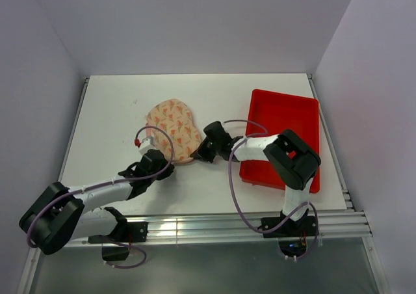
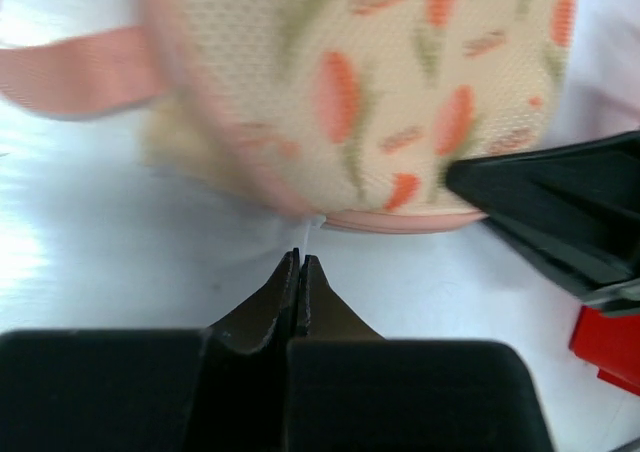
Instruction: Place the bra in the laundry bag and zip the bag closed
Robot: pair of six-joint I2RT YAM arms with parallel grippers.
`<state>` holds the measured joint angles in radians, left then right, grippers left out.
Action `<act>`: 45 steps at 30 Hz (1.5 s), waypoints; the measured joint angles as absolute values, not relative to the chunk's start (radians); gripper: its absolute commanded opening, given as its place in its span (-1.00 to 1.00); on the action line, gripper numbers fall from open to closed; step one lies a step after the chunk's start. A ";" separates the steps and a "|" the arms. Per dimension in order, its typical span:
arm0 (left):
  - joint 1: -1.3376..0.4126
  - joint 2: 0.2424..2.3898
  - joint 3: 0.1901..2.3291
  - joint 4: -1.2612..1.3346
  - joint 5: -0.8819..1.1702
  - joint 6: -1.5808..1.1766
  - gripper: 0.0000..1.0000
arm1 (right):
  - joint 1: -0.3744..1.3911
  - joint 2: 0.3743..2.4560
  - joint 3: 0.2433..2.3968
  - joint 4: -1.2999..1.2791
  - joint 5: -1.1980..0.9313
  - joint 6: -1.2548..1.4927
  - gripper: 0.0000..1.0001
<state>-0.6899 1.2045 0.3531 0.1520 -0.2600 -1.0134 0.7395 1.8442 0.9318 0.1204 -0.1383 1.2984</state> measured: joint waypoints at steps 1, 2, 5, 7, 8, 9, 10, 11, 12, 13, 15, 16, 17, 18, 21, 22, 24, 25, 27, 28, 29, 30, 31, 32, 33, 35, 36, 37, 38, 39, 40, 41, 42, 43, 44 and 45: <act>-0.679 1.199 0.348 0.143 -0.260 -1.016 -1.00 | 0.731 1.844 0.945 0.097 -0.139 1.272 -1.00; -0.667 1.191 0.344 0.131 -0.261 -1.019 -0.99 | 0.725 1.844 0.956 0.078 -0.139 1.252 -1.00; -0.635 1.161 0.336 0.105 -0.261 -1.027 -1.00 | 0.701 1.844 1.023 -0.018 -0.141 1.144 -1.00; -0.608 1.136 0.331 0.096 -0.260 -1.035 -1.00 | 0.683 1.844 1.075 -0.075 -0.144 1.062 -0.95; -0.593 1.124 0.330 0.090 -0.260 -1.038 -1.00 | 0.676 1.846 1.102 -0.109 -0.144 1.023 -0.95; -0.579 1.111 0.327 0.089 -0.259 -1.041 -1.00 | 0.668 1.856 1.142 -0.151 -0.146 0.982 -0.95; -0.569 1.102 0.324 0.089 -0.259 -1.042 -1.00 | 0.662 1.871 1.182 -0.184 -0.148 0.942 -0.93; -0.559 1.092 0.321 0.089 -0.258 -1.044 -0.99 | 0.659 1.890 1.227 -0.220 -0.147 0.906 -0.93; -0.549 1.081 0.318 0.089 -0.258 -1.045 -1.00 | 0.657 1.917 1.280 -0.261 -0.145 0.870 -0.93; -0.542 1.074 0.317 0.090 -0.255 -1.045 -1.00 | 0.657 1.943 1.327 -0.293 -0.142 0.839 -0.91; -0.535 1.067 0.317 0.090 -0.252 -1.045 -0.99 | 0.657 2.004 1.423 -0.363 -0.133 0.781 -0.87; -0.533 1.063 0.317 0.089 -0.250 -1.044 -1.00 | 0.657 2.022 1.448 -0.382 -0.128 0.764 -0.77; -0.532 1.060 0.317 0.089 -0.247 -1.042 -0.99 | 0.657 2.041 1.477 -0.416 -0.117 0.747 -0.68; -0.532 1.056 0.316 0.091 -0.239 -1.039 -1.00 | 0.657 2.059 1.506 -0.450 -0.108 0.734 -0.54; -0.531 1.049 0.314 0.092 -0.224 -1.024 -1.00 | 0.656 2.088 1.562 -0.519 -0.067 0.702 -0.01; -0.529 1.051 0.312 0.091 -0.221 -1.014 -1.00 | 0.650 2.088 1.571 -0.536 -0.055 0.694 0.12; -0.527 1.060 0.309 0.093 -0.211 -1.006 -1.00 | 0.636 2.083 1.577 -0.545 -0.041 0.689 0.18; -0.527 1.069 0.309 0.096 -0.204 -1.004 -1.00 | 0.630 2.078 1.577 -0.547 -0.036 0.691 0.20; -0.532 1.105 0.310 0.113 -0.192 -0.992 -1.00 | 0.624 2.060 1.561 -0.541 -0.029 0.703 0.22; -0.537 1.125 0.311 0.120 -0.186 -0.987 -1.00 | 0.622 2.041 1.540 -0.537 -0.027 0.714 0.22; -0.543 1.148 0.313 0.128 -0.179 -0.981 -1.00 | 0.622 2.014 1.510 -0.530 -0.028 0.724 0.22; -0.553 1.172 0.317 0.134 -0.170 -0.977 -1.00 | 0.627 1.980 1.475 -0.528 -0.033 0.738 0.22; -0.564 1.195 0.324 0.139 -0.163 -0.971 -1.00 | 0.634 1.951 1.444 -0.522 -0.038 0.751 0.22; -0.575 1.214 0.333 0.147 -0.155 -0.964 -1.00 | 0.645 1.913 1.405 -0.505 -0.044 0.769 0.23; -0.593 1.237 0.348 0.152 -0.150 -0.959 -1.00 | 0.658 1.879 1.367 -0.492 -0.052 0.785 0.23; -0.628 1.265 0.378 0.162 -0.146 -0.952 -1.00 | 0.682 1.807 1.285 -0.444 -0.070 0.826 0.24; -0.647 1.276 0.393 0.168 -0.146 -0.948 -1.00 | 0.694 1.774 1.244 -0.423 -0.081 0.849 0.25; -0.664 1.284 0.407 0.176 -0.146 -0.945 -0.99 | 0.704 1.748 1.209 -0.404 -0.091 0.869 0.25; -0.677 1.288 0.417 0.184 -0.146 -0.944 -0.99 | 0.713 1.723 1.174 -0.382 -0.099 0.890 0.25; -0.685 1.290 0.422 0.194 -0.144 -0.943 -1.00 | 0.720 1.705 1.148 -0.366 -0.102 0.910 0.26; -0.691 1.292 0.426 0.204 -0.143 -0.943 -1.00 | 0.725 1.695 1.130 -0.353 -0.104 0.929 0.26; -0.696 1.295 0.427 0.215 -0.142 -0.942 -1.00 | 0.729 1.691 1.118 -0.337 -0.105 0.946 0.26; -0.699 1.298 0.428 0.221 -0.141 -0.940 -1.00 | 0.736 1.691 1.105 -0.315 -0.106 0.963 0.26; -0.701 1.304 0.430 0.224 -0.139 -0.939 -1.00 | 0.738 1.691 1.094 -0.294 -0.106 0.979 0.26; -0.704 1.310 0.433 0.226 -0.136 -0.938 -1.00 | 0.741 1.691 1.080 -0.274 -0.105 0.996 0.26; -0.707 1.315 0.435 0.228 -0.134 -0.936 -1.00 | 0.744 1.691 1.069 -0.260 -0.105 1.013 0.26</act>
<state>-0.7071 1.3151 0.4347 0.2276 -0.1341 -0.9363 0.7444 1.6909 1.0687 -0.2600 -0.1055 1.0126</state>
